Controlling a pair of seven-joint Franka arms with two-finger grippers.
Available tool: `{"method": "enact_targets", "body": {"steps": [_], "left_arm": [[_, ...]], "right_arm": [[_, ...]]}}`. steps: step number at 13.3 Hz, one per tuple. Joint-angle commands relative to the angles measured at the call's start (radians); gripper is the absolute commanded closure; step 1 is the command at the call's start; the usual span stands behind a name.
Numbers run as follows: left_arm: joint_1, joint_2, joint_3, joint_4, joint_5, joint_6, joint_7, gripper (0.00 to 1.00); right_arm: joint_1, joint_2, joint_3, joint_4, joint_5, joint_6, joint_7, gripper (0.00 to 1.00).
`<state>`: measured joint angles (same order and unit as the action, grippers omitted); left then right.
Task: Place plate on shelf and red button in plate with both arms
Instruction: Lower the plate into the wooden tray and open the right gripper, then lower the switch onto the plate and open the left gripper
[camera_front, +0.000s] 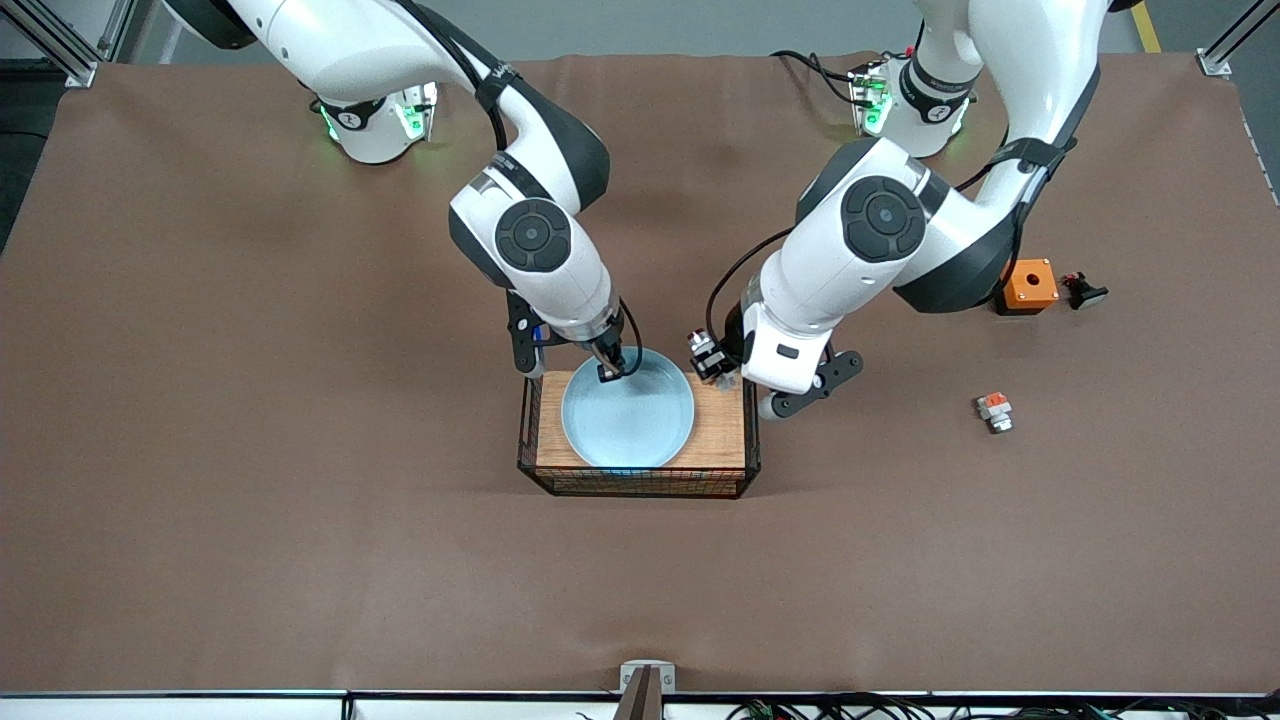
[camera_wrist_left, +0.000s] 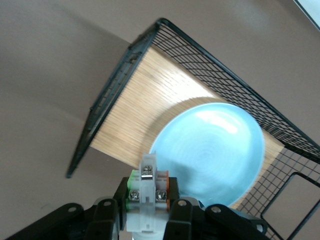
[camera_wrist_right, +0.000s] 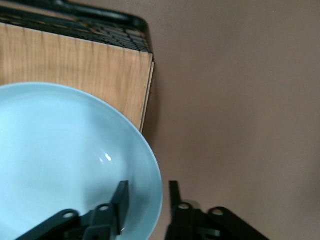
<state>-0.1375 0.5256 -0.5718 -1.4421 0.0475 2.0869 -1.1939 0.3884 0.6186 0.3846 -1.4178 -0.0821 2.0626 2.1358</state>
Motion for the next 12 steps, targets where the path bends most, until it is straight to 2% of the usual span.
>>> {"method": "enact_targets", "body": {"steps": [1,2,4,7,10,12], "left_arm": [[-0.03,0.037,0.009,0.035,0.031,0.013,-0.032,0.99],[-0.033,0.045,0.009,0.035,0.031,0.028,-0.045,0.99],[-0.053,0.069,0.013,0.037,0.038,0.08,-0.078,0.99],[-0.089,0.106,0.035,0.037,0.041,0.136,-0.088,0.97],[-0.213,0.129,0.157,0.039,0.038,0.212,-0.128,0.95],[-0.29,0.155,0.234,0.061,0.037,0.245,-0.174,0.83]], "right_arm": [[-0.003,0.014,0.007,0.043,-0.021,-0.032,0.016,0.14],[-0.003,0.009,0.007,0.051,-0.021,-0.06,0.016,0.02],[-0.002,-0.006,0.014,0.094,-0.011,-0.143,0.01,0.0],[0.009,-0.088,0.017,0.094,-0.008,-0.26,-0.08,0.0],[0.007,-0.173,0.017,0.088,-0.008,-0.406,-0.242,0.0],[-0.002,-0.23,0.016,0.08,-0.008,-0.476,-0.341,0.0]]}}
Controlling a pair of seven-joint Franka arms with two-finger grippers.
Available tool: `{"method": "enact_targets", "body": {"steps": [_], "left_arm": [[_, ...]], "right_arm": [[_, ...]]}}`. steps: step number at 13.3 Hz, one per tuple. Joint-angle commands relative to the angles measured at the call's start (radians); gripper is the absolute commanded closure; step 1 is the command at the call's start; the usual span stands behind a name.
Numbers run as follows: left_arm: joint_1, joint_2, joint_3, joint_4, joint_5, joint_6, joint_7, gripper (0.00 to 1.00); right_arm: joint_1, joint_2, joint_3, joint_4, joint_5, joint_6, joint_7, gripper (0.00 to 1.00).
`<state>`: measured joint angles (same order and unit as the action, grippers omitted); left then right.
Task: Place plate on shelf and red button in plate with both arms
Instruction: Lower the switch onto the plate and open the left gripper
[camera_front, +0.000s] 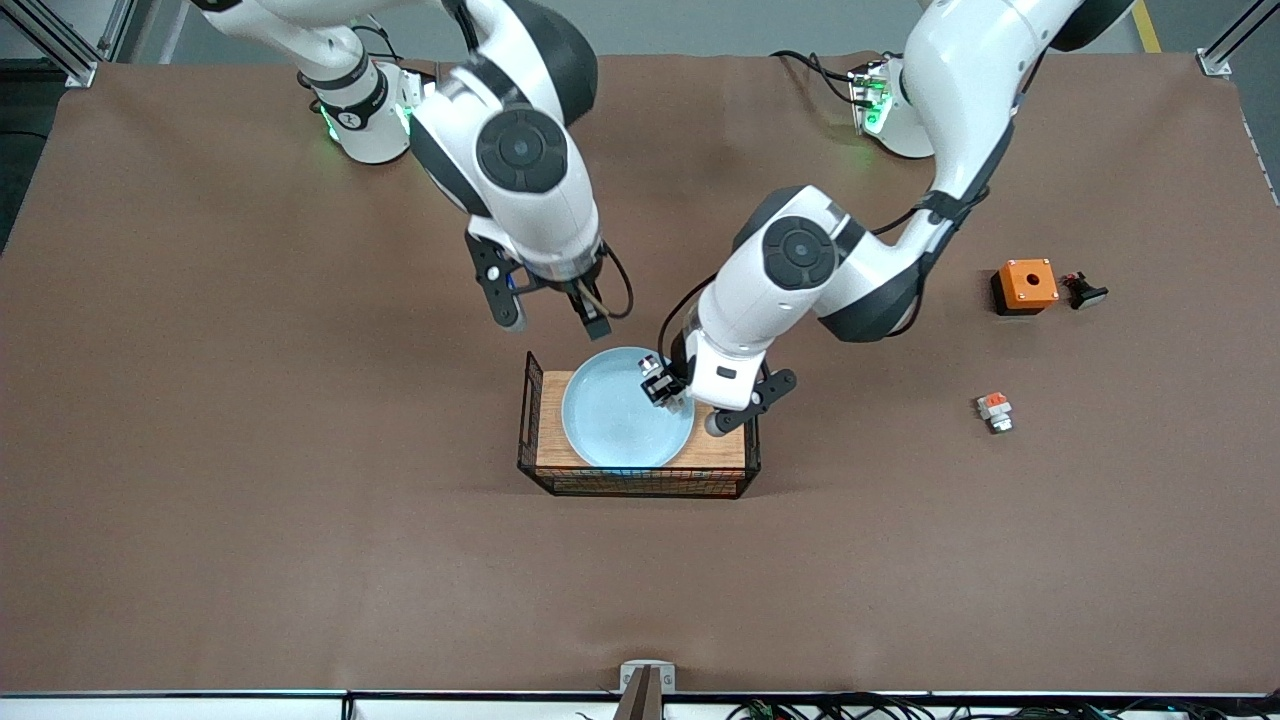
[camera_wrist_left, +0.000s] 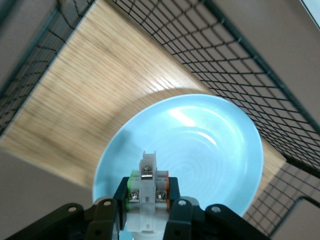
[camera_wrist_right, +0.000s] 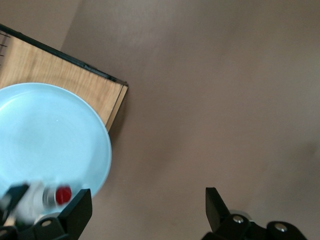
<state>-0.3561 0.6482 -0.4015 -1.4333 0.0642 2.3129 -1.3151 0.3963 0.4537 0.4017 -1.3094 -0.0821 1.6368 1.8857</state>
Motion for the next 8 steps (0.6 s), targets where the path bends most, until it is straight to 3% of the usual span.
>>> {"method": "enact_targets", "body": {"steps": [1,2,3,5,8], "left_arm": [[-0.084,0.045,0.073,0.066,0.022,0.02,-0.062,0.64],[-0.084,0.047,0.082,0.068,0.025,0.02,-0.056,0.29],[-0.084,0.042,0.087,0.068,0.041,0.019,-0.044,0.01],[-0.076,0.009,0.087,0.071,0.058,-0.004,-0.043,0.0],[-0.006,-0.091,0.095,0.073,0.054,-0.169,0.058,0.0]], "right_arm": [[-0.017,-0.094,-0.003,-0.028,-0.007,-0.081,-0.152,0.0],[-0.045,-0.121,-0.001,-0.028,0.002,-0.118,-0.23,0.0],[-0.072,-0.147,-0.003,-0.03,0.03,-0.145,-0.302,0.0],[-0.141,-0.206,-0.003,-0.059,0.067,-0.182,-0.46,0.0],[-0.239,-0.306,-0.004,-0.141,0.071,-0.199,-0.745,0.0]]}}
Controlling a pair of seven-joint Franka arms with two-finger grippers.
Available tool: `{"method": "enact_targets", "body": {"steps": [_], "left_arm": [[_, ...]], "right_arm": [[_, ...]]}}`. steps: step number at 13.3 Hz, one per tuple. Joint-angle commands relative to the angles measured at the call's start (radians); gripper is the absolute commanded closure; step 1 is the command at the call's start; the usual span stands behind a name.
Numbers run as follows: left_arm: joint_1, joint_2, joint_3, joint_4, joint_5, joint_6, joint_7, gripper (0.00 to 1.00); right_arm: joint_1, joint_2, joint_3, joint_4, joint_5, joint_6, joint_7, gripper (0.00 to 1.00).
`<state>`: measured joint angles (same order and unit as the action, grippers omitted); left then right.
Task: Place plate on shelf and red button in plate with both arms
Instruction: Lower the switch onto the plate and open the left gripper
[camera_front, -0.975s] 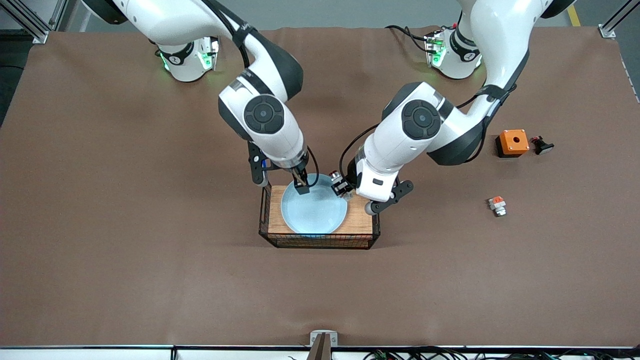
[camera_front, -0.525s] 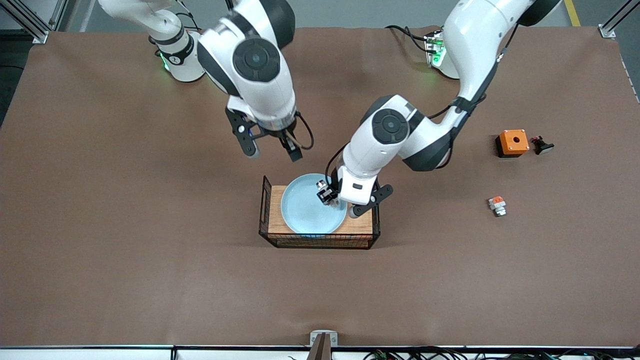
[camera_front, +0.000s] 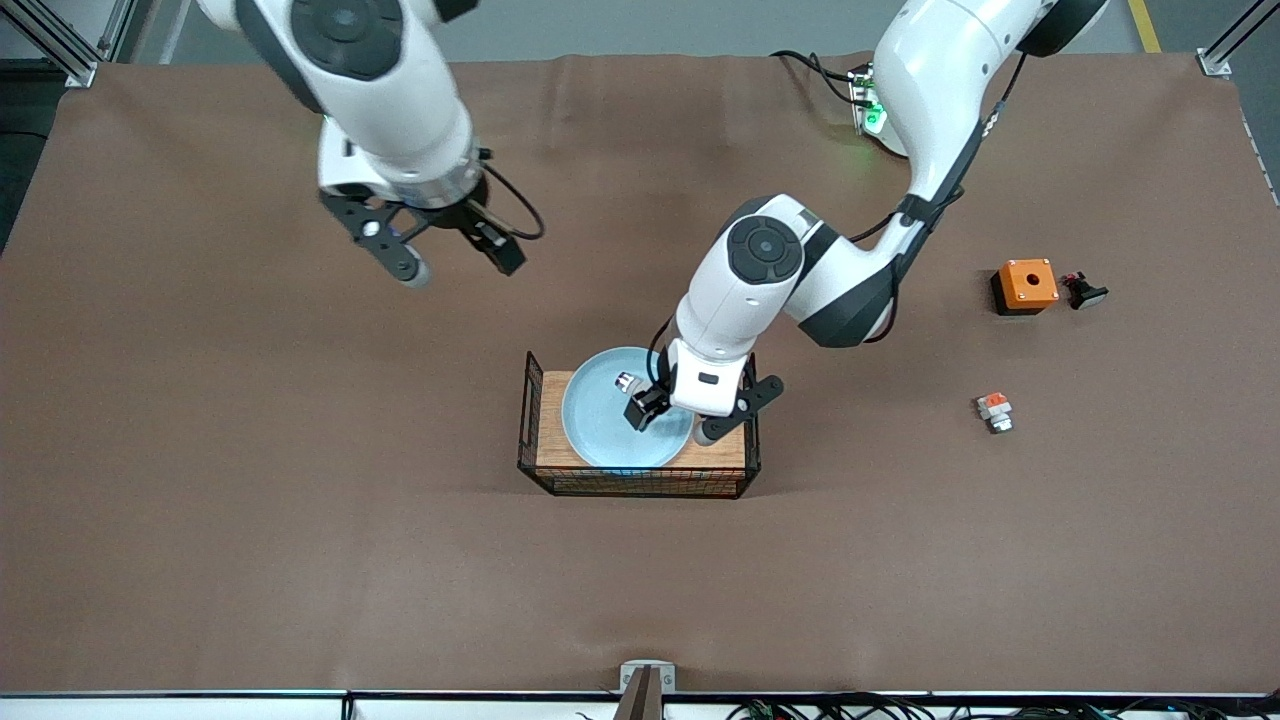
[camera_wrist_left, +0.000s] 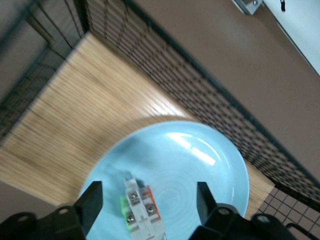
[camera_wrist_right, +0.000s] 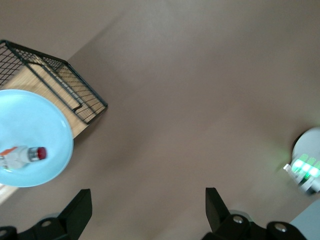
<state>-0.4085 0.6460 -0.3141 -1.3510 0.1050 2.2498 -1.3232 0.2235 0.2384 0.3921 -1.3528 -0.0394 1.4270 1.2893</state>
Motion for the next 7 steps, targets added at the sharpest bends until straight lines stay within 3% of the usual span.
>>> {"method": "enact_targets", "body": {"steps": [1,7], "left_arm": [[0.08,-0.135,0.007,-0.01,0.007,-0.152,0.108,0.0],[0.333,-0.373,0.004,-0.017,0.004,-0.481,0.546,0.0]], "right_arm": [[-0.11,-0.114,0.005,-0.117,0.05,0.007,-0.232,0.0],[-0.323,-0.246,-0.001,-0.213,0.066,-0.003,-0.693,0.0]]}}
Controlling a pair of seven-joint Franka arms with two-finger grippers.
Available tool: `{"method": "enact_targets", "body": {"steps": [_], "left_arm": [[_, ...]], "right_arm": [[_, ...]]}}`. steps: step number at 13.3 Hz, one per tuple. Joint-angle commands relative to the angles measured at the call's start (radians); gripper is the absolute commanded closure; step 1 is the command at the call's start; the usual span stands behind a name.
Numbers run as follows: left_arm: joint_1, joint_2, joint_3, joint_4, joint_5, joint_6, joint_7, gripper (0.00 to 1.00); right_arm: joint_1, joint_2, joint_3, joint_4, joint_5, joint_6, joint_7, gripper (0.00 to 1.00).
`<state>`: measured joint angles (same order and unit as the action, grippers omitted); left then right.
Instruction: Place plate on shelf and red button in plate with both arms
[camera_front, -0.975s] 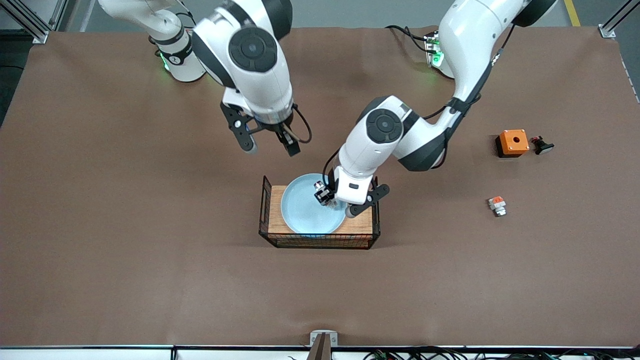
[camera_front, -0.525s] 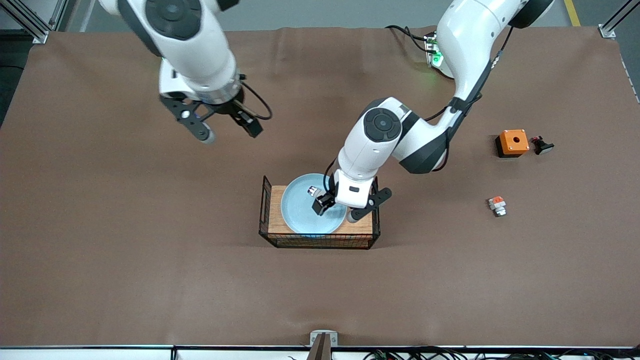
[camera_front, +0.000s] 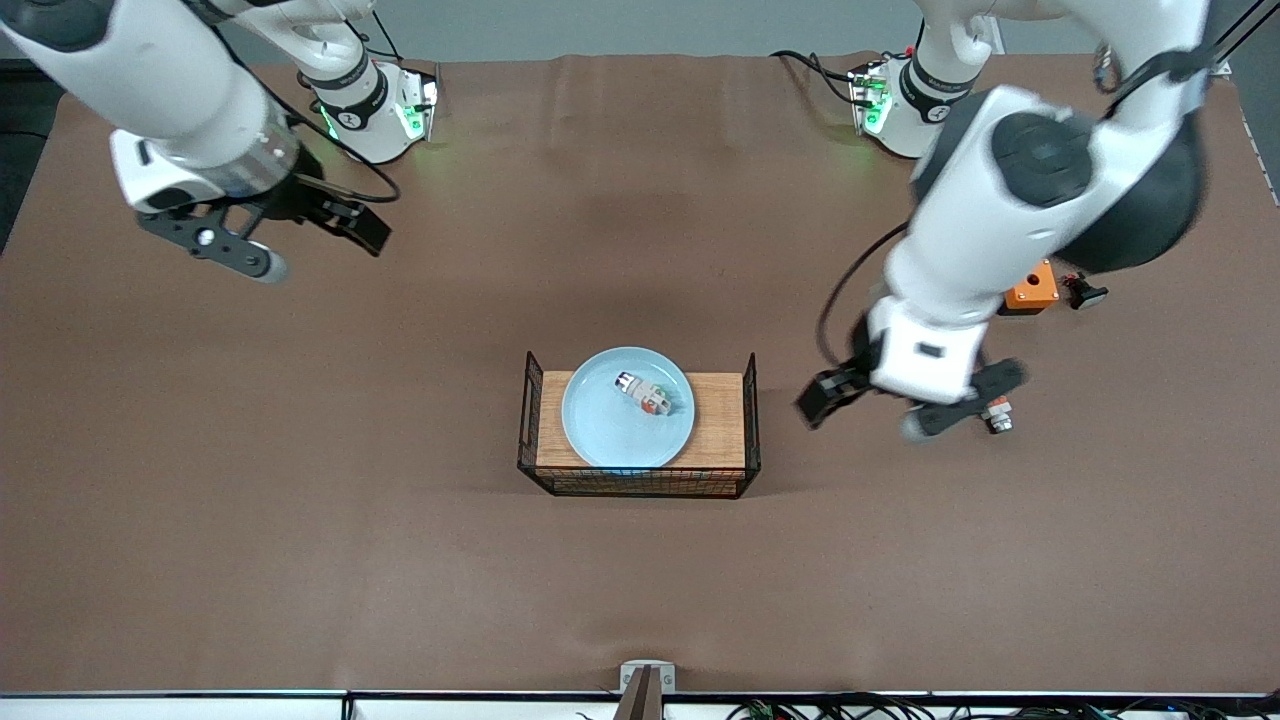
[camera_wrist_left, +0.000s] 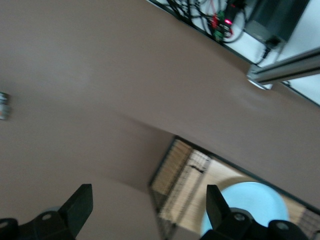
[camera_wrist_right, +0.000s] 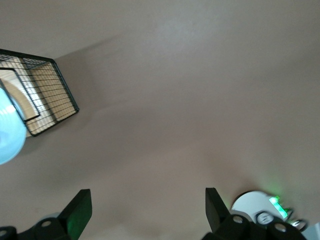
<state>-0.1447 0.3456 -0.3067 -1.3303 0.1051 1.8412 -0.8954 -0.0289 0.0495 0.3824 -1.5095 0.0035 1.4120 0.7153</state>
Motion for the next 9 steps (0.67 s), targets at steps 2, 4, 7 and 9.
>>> {"method": "enact_targets", "body": {"steps": [2,4,7,9], "left_arm": [[0.157,-0.111,-0.006,-0.036,-0.001,-0.143,0.276,0.0],[0.229,-0.14,-0.005,-0.036,0.001,-0.218,0.399,0.0],[0.269,-0.186,0.003,-0.04,0.004,-0.313,0.464,0.0],[0.287,-0.218,0.001,-0.046,0.001,-0.347,0.495,0.0]], "right_arm": [[-0.155,-0.06,0.009,-0.057,0.021,0.015,-0.296,0.0],[-0.232,-0.056,0.009,-0.041,0.021,0.03,-0.445,0.0],[-0.321,-0.048,0.007,0.008,0.01,0.045,-0.598,0.0],[-0.335,-0.046,0.006,0.051,0.003,0.035,-0.613,0.0]]}}
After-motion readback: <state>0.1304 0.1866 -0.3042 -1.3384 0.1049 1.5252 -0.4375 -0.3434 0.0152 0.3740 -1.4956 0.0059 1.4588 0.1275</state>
